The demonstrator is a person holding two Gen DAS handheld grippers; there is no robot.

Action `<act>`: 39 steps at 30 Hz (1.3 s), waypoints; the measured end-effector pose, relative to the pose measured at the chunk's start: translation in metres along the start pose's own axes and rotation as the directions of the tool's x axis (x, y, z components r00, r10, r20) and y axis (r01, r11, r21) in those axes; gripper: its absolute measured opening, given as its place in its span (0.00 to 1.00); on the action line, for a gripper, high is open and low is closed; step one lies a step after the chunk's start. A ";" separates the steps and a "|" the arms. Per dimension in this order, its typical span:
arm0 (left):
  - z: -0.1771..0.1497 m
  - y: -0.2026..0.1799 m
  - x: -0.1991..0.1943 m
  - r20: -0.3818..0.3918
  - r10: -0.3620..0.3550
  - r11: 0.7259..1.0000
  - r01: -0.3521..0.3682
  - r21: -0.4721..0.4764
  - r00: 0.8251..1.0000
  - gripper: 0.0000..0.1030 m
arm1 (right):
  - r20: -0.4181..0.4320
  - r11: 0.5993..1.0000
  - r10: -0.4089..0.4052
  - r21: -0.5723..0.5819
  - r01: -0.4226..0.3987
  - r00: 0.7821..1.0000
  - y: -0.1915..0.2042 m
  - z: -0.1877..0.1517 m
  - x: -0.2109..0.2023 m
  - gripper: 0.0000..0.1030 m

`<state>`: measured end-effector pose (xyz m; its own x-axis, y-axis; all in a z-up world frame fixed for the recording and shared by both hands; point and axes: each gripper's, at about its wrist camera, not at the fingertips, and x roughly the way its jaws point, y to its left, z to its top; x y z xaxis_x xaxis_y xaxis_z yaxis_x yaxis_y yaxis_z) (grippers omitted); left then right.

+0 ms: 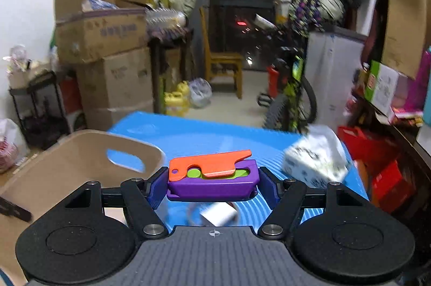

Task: Organize rigid objects
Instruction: 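Carry the toy knife into the bin with the right tool and release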

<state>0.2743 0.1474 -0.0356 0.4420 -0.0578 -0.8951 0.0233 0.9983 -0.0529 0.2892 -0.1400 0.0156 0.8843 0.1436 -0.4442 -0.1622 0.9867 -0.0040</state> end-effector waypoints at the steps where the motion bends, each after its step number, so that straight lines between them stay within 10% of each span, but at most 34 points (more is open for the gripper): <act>1: 0.000 0.000 0.000 0.000 0.000 1.000 0.000 0.000 1.000 0.05 | 0.008 1.000 0.015 -0.009 -0.015 1.000 0.006 0.004 -0.001 0.70; 15: 0.001 0.001 0.000 -0.002 0.004 1.000 -0.004 0.004 1.000 0.05 | -0.128 0.973 0.177 -0.126 -0.193 0.976 0.090 0.008 0.039 0.70; 34: 0.001 0.000 0.001 -0.001 0.007 1.000 -0.007 0.006 1.000 0.05 | -0.494 0.913 0.127 -0.280 -0.296 0.860 0.160 -0.025 0.089 0.70; 39: 0.001 -0.001 0.001 -0.001 0.006 1.000 -0.006 0.005 1.000 0.05 | -0.479 0.917 0.155 -0.255 -0.306 0.864 0.156 -0.024 0.085 0.74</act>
<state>0.2753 0.1468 -0.0358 0.4408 -0.0519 -0.8961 0.0251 0.9986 -0.0455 0.3285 0.0248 -0.0438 0.5293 0.2409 -0.8135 -0.5310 0.8419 -0.0962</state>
